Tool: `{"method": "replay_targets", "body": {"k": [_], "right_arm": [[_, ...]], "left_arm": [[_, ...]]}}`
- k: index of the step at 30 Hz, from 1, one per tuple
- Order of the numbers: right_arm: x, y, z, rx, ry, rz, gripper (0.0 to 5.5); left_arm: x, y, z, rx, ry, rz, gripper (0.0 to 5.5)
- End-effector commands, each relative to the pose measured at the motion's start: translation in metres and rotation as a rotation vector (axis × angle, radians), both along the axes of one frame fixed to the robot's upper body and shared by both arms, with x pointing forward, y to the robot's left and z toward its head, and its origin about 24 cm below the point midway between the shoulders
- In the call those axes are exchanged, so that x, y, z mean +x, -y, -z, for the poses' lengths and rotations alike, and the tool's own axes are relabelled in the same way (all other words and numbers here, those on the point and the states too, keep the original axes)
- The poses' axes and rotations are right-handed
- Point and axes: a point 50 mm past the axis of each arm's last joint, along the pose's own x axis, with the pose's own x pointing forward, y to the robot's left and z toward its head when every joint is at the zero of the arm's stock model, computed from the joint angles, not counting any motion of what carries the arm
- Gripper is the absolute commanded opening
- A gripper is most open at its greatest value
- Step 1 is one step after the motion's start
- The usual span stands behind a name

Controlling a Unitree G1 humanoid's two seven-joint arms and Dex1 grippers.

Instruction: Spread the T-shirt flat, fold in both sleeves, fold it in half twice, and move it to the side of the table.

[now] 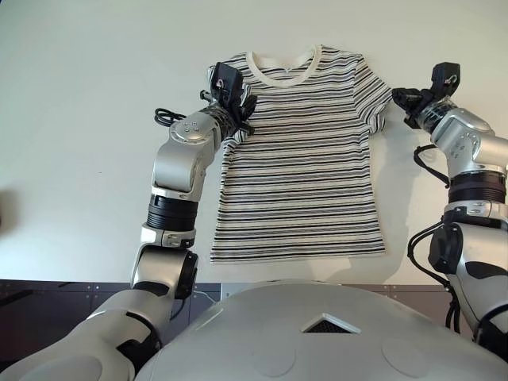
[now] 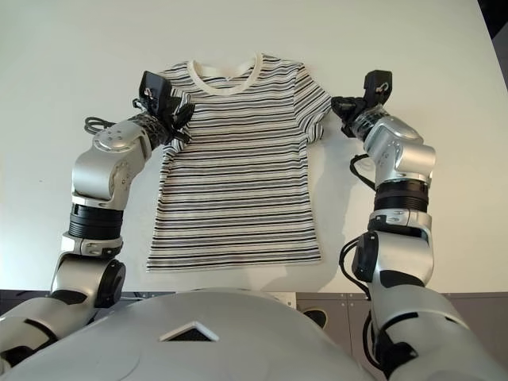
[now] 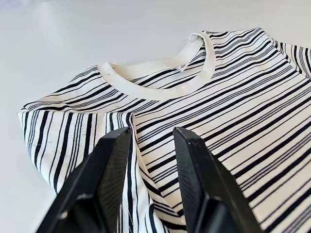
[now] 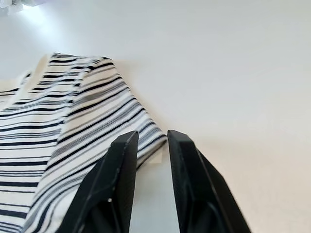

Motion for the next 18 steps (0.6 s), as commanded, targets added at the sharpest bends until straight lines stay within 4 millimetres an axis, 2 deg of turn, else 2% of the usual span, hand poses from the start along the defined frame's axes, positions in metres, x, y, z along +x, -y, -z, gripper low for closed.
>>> {"method": "replay_targets", "body": {"k": [1, 4, 8, 18], "right_arm": [[0.004, 0.008, 0.000, 0.067, 0.002, 0.048, 1.27], [0.008, 0.009, -0.001, 0.181, 0.005, 0.099, 1.27], [0.011, 0.007, 0.001, 0.248, 0.000, 0.116, 1.27], [0.008, -0.006, 0.008, 0.203, -0.034, 0.046, 1.27]], "left_arm": [[0.000, -0.001, 0.000, 0.019, -0.003, 0.002, 1.64], [0.002, -0.001, 0.000, 0.023, -0.001, 0.007, 1.64], [0.002, 0.001, -0.002, 0.024, 0.001, 0.018, 1.64], [0.001, 0.001, 0.000, 0.027, -0.004, 0.020, 1.64]]}}
